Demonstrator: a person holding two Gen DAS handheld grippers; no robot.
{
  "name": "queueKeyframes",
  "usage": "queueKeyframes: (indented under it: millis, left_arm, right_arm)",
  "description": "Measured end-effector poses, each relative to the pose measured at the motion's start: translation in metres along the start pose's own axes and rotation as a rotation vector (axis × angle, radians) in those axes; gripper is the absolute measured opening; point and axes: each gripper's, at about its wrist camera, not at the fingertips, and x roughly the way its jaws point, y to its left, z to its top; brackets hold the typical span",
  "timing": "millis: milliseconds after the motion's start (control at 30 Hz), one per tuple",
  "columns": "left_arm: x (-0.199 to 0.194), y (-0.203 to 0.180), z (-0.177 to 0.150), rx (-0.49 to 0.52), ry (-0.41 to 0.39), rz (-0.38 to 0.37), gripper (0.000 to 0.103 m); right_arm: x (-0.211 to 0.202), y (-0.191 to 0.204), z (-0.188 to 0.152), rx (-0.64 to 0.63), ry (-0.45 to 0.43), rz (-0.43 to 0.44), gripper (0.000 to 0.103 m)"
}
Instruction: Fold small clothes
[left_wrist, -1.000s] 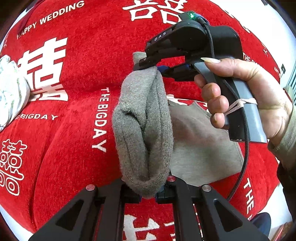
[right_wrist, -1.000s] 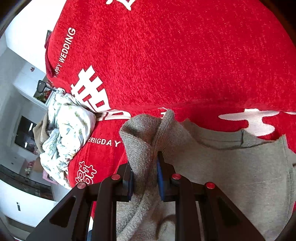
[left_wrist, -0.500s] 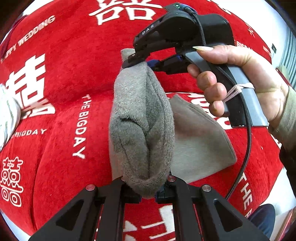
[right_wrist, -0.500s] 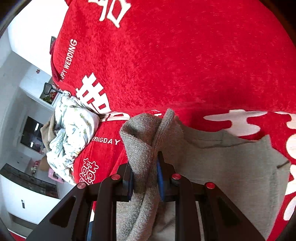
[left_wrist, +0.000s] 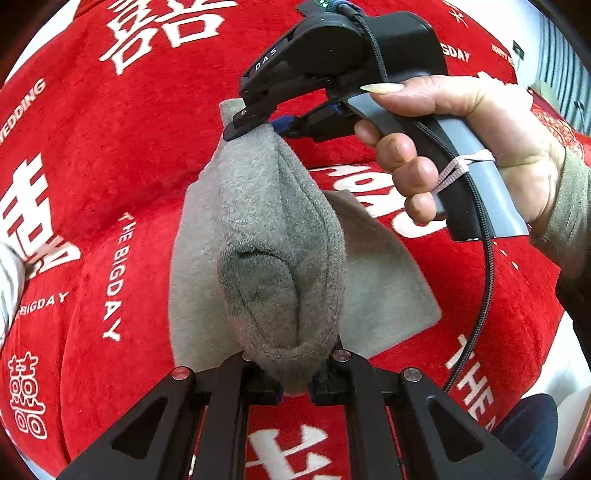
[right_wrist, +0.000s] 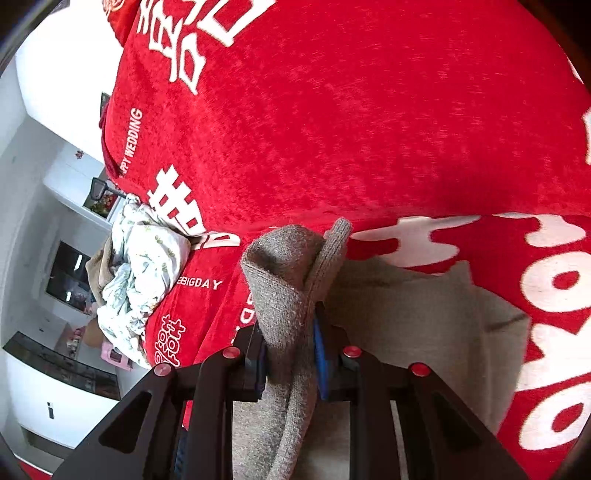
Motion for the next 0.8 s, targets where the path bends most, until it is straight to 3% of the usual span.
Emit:
queueKeyframes:
  millis: [800]
  left_arm:
    - [0.039,-0.066,0.017,0.079,0.070,-0.041,0.009]
  right_arm:
    - [-0.029,-0.073,-0.014,0.072,-0.040,0.008,0.023]
